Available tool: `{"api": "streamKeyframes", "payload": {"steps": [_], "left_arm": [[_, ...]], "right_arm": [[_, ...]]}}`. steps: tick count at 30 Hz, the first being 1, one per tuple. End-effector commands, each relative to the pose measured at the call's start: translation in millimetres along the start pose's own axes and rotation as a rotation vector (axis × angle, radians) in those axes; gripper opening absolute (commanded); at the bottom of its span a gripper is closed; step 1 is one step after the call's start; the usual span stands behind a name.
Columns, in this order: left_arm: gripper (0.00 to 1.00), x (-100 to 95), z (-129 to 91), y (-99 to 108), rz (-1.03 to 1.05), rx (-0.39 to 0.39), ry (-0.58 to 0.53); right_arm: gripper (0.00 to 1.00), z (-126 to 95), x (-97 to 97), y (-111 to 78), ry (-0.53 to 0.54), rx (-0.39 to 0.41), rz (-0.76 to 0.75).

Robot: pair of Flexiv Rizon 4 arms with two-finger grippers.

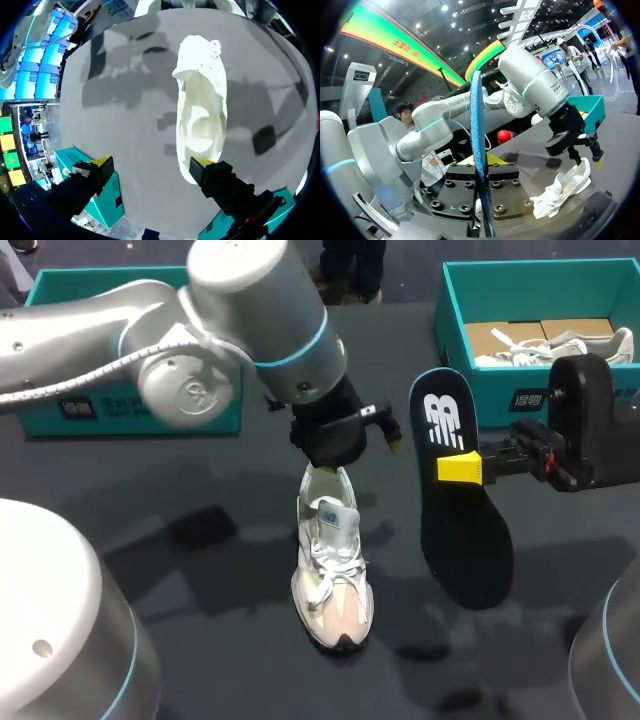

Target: Take the shoe out of the shoebox, open the shoe tongue, remove and reinsert the insole, then place the shoe into the shoebox

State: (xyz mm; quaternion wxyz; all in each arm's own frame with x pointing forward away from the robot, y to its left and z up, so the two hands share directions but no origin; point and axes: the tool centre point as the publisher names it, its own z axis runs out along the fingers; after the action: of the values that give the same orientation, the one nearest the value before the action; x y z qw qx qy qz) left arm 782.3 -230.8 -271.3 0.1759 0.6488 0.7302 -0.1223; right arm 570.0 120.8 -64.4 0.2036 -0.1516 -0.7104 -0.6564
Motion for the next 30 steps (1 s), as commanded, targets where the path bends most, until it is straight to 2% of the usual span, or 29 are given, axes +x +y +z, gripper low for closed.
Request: {"api": "streamKeyframes", "payload": {"steps": [1,11,15,20,29,30], "left_arm": [[1.00,25.9,-28.2,0.9,0.003,0.013,-0.206],[1.00,22.2,-27.4,2.6,-0.003,0.003,-0.215],[1.00,8.5,-44.1,10.2,0.024,-0.033,-0.360],[1.00,-6.9,-65.1,11.4,0.071,-0.028,-0.495],[1.00,-30.1,-98.5,21.2,0.137,-0.048,-0.694],[1.00,-31.8,-100.8,22.1,0.134,-0.054,-0.706]], "right_arm": [[0.00,0.5,1.5,-0.8,-0.004,0.000,0.001],[0.00,0.5,1.5,-0.8,-0.004,0.000,0.001],[0.00,0.5,1.5,-0.8,-0.004,0.000,0.001],[0.00,0.5,1.5,-0.8,-0.004,0.000,0.001],[0.00,0.5,1.5,-0.8,-0.004,0.000,0.001],[0.00,0.6,-4.3,0.5,0.011,-0.008,0.018]]}}
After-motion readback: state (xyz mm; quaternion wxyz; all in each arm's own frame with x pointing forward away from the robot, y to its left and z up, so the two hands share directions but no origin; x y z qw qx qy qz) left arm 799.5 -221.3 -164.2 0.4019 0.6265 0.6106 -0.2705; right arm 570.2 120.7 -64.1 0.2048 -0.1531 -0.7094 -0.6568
